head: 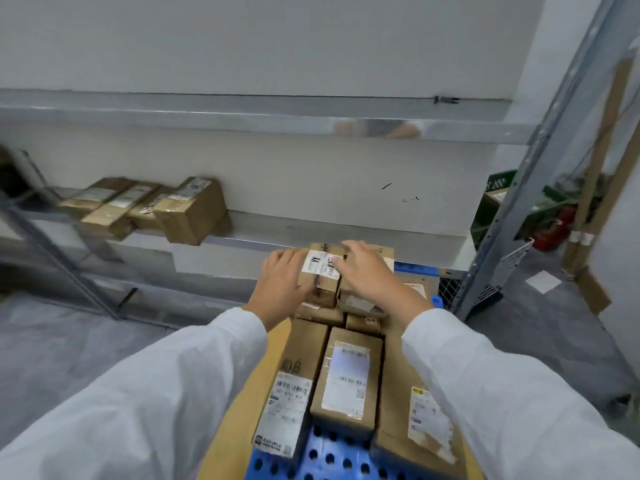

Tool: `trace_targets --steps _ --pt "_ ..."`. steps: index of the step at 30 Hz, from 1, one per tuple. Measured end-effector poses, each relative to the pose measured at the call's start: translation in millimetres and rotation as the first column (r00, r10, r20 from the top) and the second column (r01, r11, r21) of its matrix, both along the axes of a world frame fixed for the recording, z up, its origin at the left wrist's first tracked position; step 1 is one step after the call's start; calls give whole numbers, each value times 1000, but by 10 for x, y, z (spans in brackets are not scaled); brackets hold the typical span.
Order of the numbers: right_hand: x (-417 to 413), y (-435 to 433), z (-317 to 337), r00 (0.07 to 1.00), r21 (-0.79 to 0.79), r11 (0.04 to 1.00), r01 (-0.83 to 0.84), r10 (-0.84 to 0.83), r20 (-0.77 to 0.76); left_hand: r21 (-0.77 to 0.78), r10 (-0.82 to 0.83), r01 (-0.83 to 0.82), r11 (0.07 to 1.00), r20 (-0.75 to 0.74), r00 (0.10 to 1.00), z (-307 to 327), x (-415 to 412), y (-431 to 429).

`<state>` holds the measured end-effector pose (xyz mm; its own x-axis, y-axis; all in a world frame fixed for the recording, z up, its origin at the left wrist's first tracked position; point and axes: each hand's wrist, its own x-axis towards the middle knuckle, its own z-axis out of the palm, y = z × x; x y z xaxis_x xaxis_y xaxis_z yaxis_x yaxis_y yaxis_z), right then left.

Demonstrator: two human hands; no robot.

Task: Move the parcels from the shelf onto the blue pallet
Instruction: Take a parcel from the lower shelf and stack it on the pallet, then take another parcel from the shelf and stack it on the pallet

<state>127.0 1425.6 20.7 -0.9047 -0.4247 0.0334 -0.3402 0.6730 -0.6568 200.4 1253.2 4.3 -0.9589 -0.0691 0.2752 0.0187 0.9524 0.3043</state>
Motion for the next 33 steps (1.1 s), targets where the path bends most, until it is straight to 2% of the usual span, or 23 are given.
trace_targets --steps 3,9,13,18,21,25,33 --pt "261 -318 25 987 72 984 -161 162 -17 -25 85 -85 996 7 996 110 286 -318" --pt "565 -1121 345 953 182 942 -283 297 -59 -63 210 -212 975 -42 977 361 1025 -1074" --pt "994 -1955 532 911 191 902 -387 407 -75 -21 285 -288 957 -82 955 540 1669 -1753" --pt "1734 -3082 531 827 297 806 -512 556 -84 -79 399 -412 908 -143 906 615 2601 -2732" --pt "2151 -3721 575 795 314 774 -550 600 -87 -83 457 -474 877 -164 874 589 3119 -3271" --pt "2653 -4474 588 794 272 787 -554 597 -110 -37 482 -495 868 -172 859 521 3662 -3852" --pt "3196 -5307 400 773 323 767 -555 619 -139 65 480 -475 877 -134 867 393 4020 -4590"
